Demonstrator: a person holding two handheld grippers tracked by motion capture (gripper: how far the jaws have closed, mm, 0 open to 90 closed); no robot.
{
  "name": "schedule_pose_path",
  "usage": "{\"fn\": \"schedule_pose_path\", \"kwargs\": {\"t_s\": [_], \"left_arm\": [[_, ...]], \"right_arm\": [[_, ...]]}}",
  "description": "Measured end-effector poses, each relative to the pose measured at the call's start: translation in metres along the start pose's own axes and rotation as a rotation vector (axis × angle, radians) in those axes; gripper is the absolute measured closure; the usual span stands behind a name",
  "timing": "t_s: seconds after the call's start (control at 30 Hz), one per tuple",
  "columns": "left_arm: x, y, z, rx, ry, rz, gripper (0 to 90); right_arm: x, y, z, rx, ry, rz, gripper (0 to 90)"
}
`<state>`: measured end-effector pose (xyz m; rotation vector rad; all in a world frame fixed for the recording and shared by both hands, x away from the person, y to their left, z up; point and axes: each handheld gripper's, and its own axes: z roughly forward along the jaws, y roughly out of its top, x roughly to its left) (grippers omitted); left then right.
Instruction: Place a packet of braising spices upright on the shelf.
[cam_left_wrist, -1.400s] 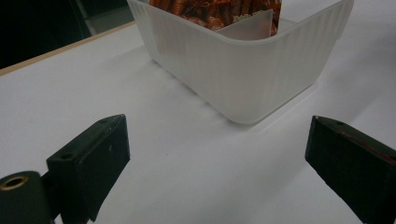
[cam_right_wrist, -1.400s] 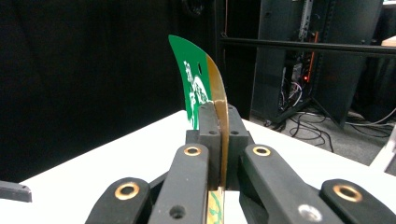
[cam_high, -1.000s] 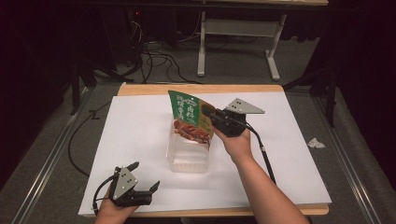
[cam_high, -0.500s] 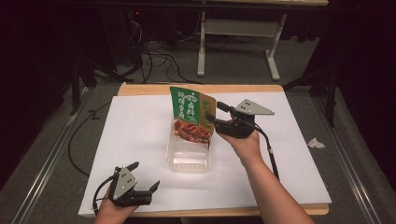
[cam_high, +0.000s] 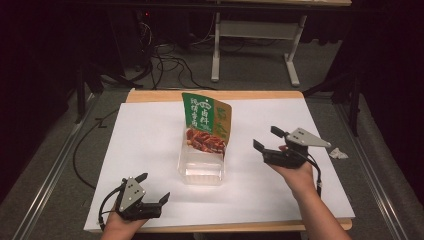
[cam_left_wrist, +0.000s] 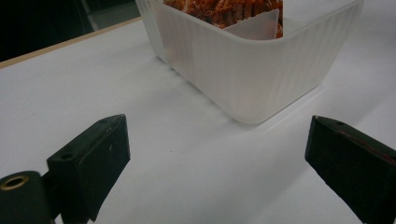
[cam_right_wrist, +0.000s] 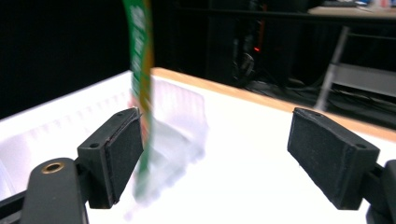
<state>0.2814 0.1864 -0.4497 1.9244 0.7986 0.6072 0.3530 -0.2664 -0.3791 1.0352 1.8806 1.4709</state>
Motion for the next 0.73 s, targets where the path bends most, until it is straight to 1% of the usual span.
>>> {"fn": "schedule_pose_path", "kwargs": {"t_s": [0.13,0.2,0.23,0.33,0.4,0.47,0.6,0.73], "left_arm": [[0.0,0.0,0.001,0.003,0.002,-0.009,6.9],[-0.001,0.0,0.002,0.007,0.0,-0.009,7.0],[-0.001,0.0,0.002,0.009,-0.001,-0.008,7.0],[-0.002,0.0,0.002,0.012,-0.003,-0.005,7.0],[-0.001,0.0,0.002,0.014,-0.005,-0.006,6.9],[-0.001,0.0,0.003,0.015,-0.007,-0.006,6.9],[0.0,-0.001,0.006,0.024,-0.002,-0.015,6.9],[-0.001,0.0,0.004,0.021,0.006,-0.008,7.0]], "right_arm": [[-0.017,-0.025,-0.029,0.019,-0.059,0.019,19.4],[-0.026,-0.038,-0.044,0.014,-0.085,0.044,19.8],[-0.031,-0.046,-0.053,0.016,-0.09,0.055,19.7],[-0.037,-0.06,-0.071,0.028,-0.121,0.044,19.6],[-0.039,-0.069,-0.079,0.026,-0.125,0.048,19.8],[-0.039,-0.073,-0.082,0.03,-0.127,0.035,20.6],[-0.039,-0.073,-0.077,0.034,-0.115,0.028,20.4],[-0.037,-0.074,-0.074,0.045,-0.104,0.02,20.6]]}}
